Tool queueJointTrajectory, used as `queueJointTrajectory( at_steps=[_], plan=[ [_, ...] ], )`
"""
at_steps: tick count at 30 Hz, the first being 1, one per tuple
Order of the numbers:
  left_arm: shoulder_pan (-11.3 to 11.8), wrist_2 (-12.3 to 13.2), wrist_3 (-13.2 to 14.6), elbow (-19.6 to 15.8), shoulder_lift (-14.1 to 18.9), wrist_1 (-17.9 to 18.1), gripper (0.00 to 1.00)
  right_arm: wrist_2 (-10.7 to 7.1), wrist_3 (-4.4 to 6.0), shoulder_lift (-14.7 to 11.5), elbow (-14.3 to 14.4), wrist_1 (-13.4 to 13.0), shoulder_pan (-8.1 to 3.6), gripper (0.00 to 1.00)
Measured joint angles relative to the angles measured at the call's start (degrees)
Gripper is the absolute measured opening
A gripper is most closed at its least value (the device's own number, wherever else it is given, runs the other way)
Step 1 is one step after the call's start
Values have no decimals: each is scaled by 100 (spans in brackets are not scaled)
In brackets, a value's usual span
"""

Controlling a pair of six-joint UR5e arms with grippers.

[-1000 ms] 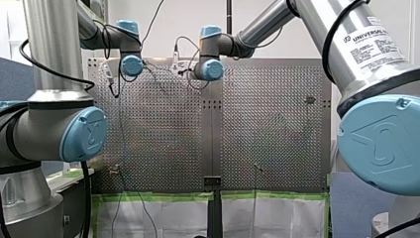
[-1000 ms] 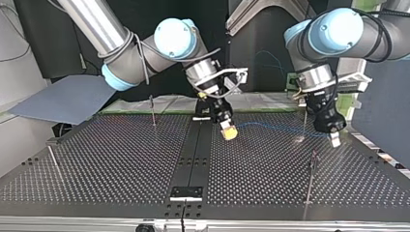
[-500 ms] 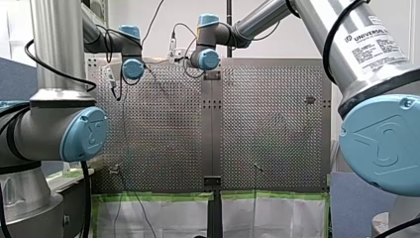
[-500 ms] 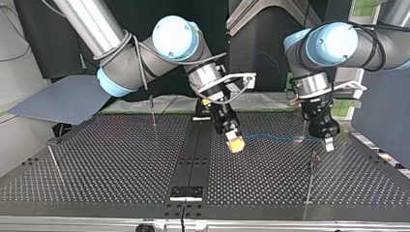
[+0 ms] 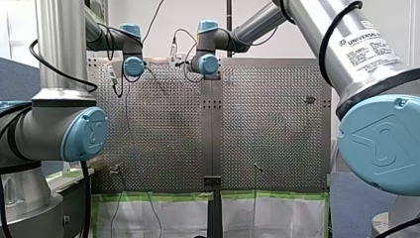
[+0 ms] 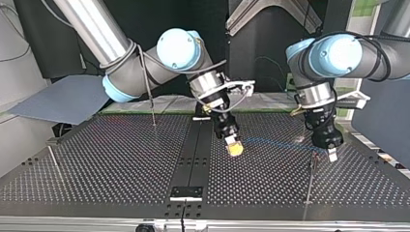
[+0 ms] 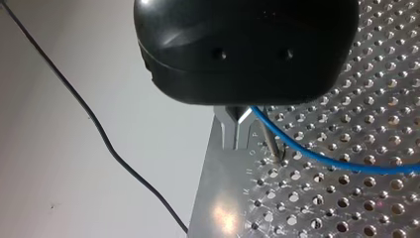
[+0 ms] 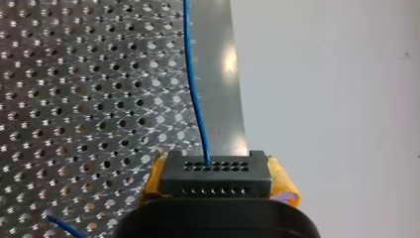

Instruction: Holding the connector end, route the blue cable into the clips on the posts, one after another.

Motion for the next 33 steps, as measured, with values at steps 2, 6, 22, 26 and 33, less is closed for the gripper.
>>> queueJointTrajectory(
  at_steps=[2, 6, 22, 26, 33],
  plan=[
    [20, 52, -3, 5, -18, 0, 0, -1, 23, 12, -66, 7, -3, 0],
    [68, 107, -8, 23, -59, 2, 0, -8, 48, 34, -144, 19, -3, 0],
    [281, 524, -57, 225, -292, -5, 0, -48, 55, 211, -181, 15, -2, 0],
    [376, 576, -98, 239, -298, 32, 0, -79, 55, 218, -186, 14, -2, 0],
    [499, 818, -181, 246, -305, 67, 0, -77, 55, 235, -188, 6, -63, 0]
  ],
)
